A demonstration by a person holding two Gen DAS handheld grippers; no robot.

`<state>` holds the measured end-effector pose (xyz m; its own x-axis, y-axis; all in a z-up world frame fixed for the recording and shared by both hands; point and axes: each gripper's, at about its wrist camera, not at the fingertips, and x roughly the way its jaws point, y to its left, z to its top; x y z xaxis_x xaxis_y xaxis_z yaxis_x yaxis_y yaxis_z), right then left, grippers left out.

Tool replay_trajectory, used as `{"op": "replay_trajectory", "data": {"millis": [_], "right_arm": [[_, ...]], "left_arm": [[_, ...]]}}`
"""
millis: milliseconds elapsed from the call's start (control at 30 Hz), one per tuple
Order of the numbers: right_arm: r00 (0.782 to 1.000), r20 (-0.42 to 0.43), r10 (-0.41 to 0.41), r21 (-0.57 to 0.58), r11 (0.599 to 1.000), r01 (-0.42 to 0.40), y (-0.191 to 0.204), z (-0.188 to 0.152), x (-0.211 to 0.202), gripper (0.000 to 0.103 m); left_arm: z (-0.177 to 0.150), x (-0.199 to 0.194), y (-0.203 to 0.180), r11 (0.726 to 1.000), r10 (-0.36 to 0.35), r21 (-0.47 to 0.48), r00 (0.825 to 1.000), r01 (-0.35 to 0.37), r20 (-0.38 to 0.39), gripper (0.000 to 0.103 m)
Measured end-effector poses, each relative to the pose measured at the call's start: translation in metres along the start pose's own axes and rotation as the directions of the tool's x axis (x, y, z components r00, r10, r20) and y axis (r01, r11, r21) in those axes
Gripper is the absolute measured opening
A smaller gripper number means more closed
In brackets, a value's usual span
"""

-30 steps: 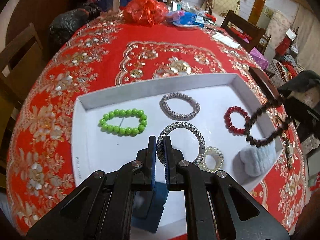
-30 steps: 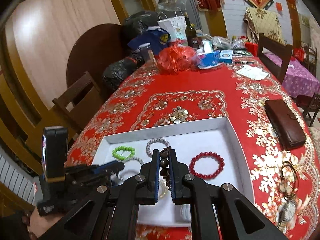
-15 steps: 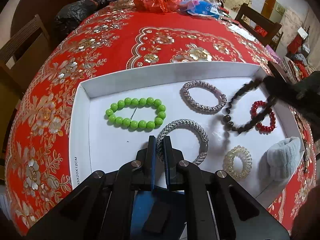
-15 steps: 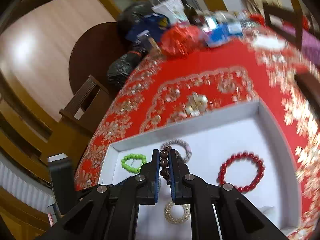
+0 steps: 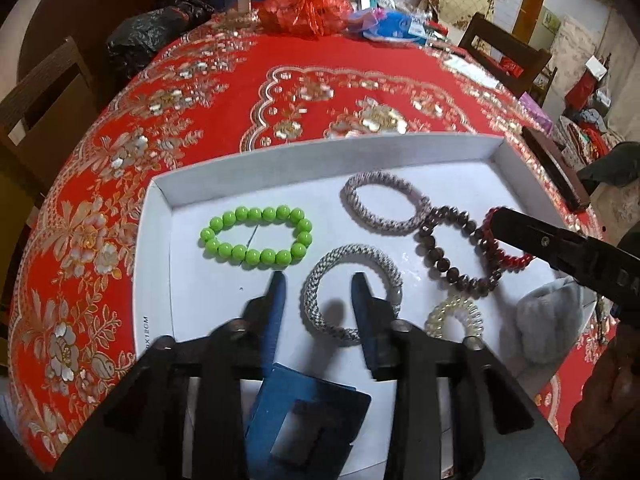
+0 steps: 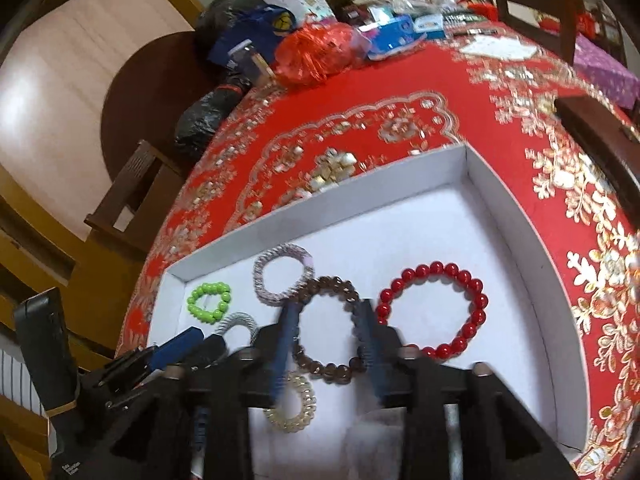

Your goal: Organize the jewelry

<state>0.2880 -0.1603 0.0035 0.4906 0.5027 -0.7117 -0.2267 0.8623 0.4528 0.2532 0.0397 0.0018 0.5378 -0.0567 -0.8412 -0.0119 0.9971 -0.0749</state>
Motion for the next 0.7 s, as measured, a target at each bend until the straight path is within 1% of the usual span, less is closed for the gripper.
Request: {"op": "replay_trajectory", "data": {"millis": [100,167,200,233,267,300,333,367,400,433,467,533,567,600,633,700], "right_arm": [[1.000,0.025,0.002,-0.026,1.000,-0.001,0.006,0.000,-0.016,0.039],[0.998,0.055,0.001,-0.037,0.999,0.001,0.010,-0.001,-0.033,0.039],[0.997,0.076,-0.015,-0.052,0.998,0.019,0.012,-0.003,-0.046,0.039],[0.995,0.089,-0.033,-0.065,0.997,0.039,0.014,-0.004,-0.054,0.040],[0.994,0.100,-0.051,-0.076,0.995,0.059,0.015,-0.007,-0.063,0.043],[0.992,0.109,-0.070,-0.081,0.994,0.079,0.015,-0.010,-0.073,0.048],[0.989,0.117,-0.087,-0.079,0.992,0.096,0.014,-0.015,-0.084,0.051],[0.988,0.121,-0.096,-0.073,0.992,0.105,0.011,-0.020,-0.092,0.060],[0.987,0.121,-0.106,-0.069,0.991,0.114,0.009,-0.026,-0.100,0.070],[0.986,0.119,-0.120,-0.073,0.989,0.130,0.008,-0.033,-0.109,0.073],[0.982,0.118,-0.146,-0.088,0.984,0.156,0.009,-0.041,-0.117,0.075],[0.973,0.114,-0.200,-0.118,0.970,0.213,0.012,-0.055,-0.126,0.076],[0.968,0.110,-0.224,-0.125,0.963,0.237,0.013,-0.066,-0.131,0.079],[0.966,0.111,-0.232,-0.123,0.962,0.245,0.014,-0.076,-0.136,0.082],[0.967,0.112,-0.230,-0.120,0.962,0.243,0.014,-0.084,-0.139,0.083],[0.969,0.101,-0.226,-0.134,0.962,0.238,0.018,-0.100,-0.142,0.084]], "left_arm": [[0.002,-0.011,0.003,1.000,-0.007,-0.020,1.000,0.007,0.024,0.035],[0.005,-0.022,0.007,0.999,-0.005,-0.038,0.999,0.007,0.038,0.035],[0.005,-0.029,0.009,0.999,0.003,-0.045,0.999,-0.001,0.050,0.036],[0.006,-0.034,0.011,0.999,0.013,-0.049,0.998,-0.010,0.059,0.043],[0.005,-0.045,0.013,0.998,0.033,-0.053,0.996,-0.028,0.085,0.047],[0.004,-0.052,0.014,0.998,0.043,-0.054,0.994,-0.037,0.103,0.057],[0.001,-0.064,0.015,0.998,0.056,-0.050,0.988,-0.050,0.142,0.065],[-0.004,-0.077,0.015,0.998,0.064,-0.038,0.981,-0.058,0.181,0.068],[-0.008,-0.086,0.013,0.998,0.068,-0.023,0.975,-0.064,0.210,0.074],[-0.015,-0.099,0.011,0.997,0.070,-0.002,0.968,-0.072,0.239,0.082],[-0.019,-0.105,0.010,0.998,0.063,0.008,0.967,-0.068,0.247,0.083],[-0.028,-0.118,0.007,0.999,0.029,0.036,0.970,-0.039,0.242,0.086],[-0.033,-0.124,0.004,0.998,0.023,0.051,0.973,-0.035,0.229,0.086],[-0.038,-0.129,0.001,0.997,0.018,0.063,0.974,-0.033,0.224,0.086],[-0.044,-0.136,-0.003,0.997,0.015,0.073,0.972,-0.033,0.236,0.086],[-0.056,-0.150,-0.011,0.993,0.021,0.105,0.962,-0.052,0.272,0.086]]}}
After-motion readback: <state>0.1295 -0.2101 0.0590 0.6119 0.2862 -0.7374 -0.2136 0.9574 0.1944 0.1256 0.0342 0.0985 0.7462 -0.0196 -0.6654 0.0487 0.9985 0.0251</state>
